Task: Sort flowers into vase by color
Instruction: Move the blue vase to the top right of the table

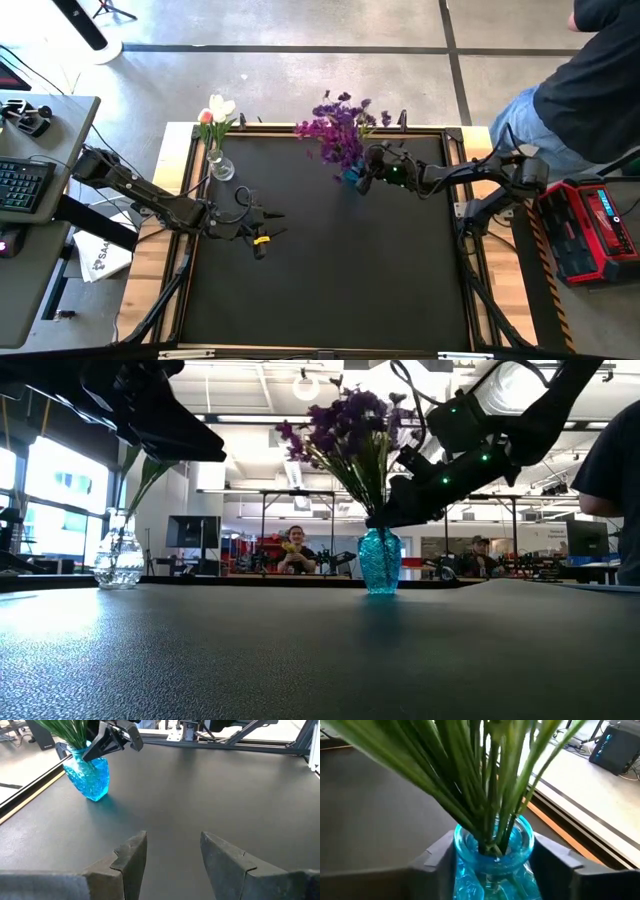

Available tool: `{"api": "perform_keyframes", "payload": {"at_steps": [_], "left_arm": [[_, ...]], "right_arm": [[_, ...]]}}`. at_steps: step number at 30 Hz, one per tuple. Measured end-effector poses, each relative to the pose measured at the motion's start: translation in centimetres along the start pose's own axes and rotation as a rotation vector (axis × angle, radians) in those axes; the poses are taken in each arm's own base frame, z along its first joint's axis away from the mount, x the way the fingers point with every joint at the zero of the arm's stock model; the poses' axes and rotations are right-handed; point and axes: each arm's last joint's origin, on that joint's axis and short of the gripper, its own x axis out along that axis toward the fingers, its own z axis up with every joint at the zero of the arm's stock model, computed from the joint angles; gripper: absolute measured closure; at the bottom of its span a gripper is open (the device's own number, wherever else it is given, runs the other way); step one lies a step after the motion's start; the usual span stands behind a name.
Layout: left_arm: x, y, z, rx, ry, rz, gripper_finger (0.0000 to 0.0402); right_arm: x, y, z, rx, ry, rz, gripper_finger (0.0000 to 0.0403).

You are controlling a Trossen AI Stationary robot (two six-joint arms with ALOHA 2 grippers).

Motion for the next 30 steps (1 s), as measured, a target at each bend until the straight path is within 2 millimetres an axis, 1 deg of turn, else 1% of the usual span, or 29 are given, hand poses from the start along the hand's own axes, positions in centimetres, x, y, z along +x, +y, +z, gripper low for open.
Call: {"api": "perform_keyframes", "payload": {"at_steps": [4,7,11,14,17,19,22,26,30], "left_arm": [[0.0,0.0,0.0,0.000,0.000,0.000,0.0229],[0.0,0.0,0.0,0.001,0.001,-0.001,0.0229],[0.0,0.0,0.0,0.001,0.001,-0.004,0.0229],[0.0,0.0,0.0,0.000,0.002,-0.004,0.0229],[0.0,0.0,0.0,-0.006,0.002,-0.004,0.0229],[0.0,0.0,0.0,-0.007,0.002,-0.004,0.0229],[0.0,0.0,0.0,-0.008,0.001,-0.004,0.0229],[0.0,0.0,0.0,-0.008,0.000,-0.004,0.0229],[0.0,0.1,0.0,-0.009,-0.001,0.008,0.0229]], "right_arm": [[-0.3,-0.1,0.2,0.027,0.005,-0.009,0.0285],[-1.5,-0.7,1.0,0.067,-0.001,-0.017,0.0320],[-4.2,-1.5,2.4,0.114,0.012,-0.057,0.0331],[-6.6,-2.1,2.4,0.153,-0.015,-0.121,0.0331],[-8.7,-2.6,1.1,0.215,-0.034,-0.199,0.0331],[-9.8,-2.9,-0.3,0.269,-0.045,-0.267,0.0331],[-11.0,-3.5,-2.5,0.374,-0.078,-0.417,0.0332],[-11.6,-4.0,-5.2,0.470,-0.112,-0.600,0.0334],[-11.6,-4.2,-6.6,0.496,-0.105,-0.654,0.0342]]}}
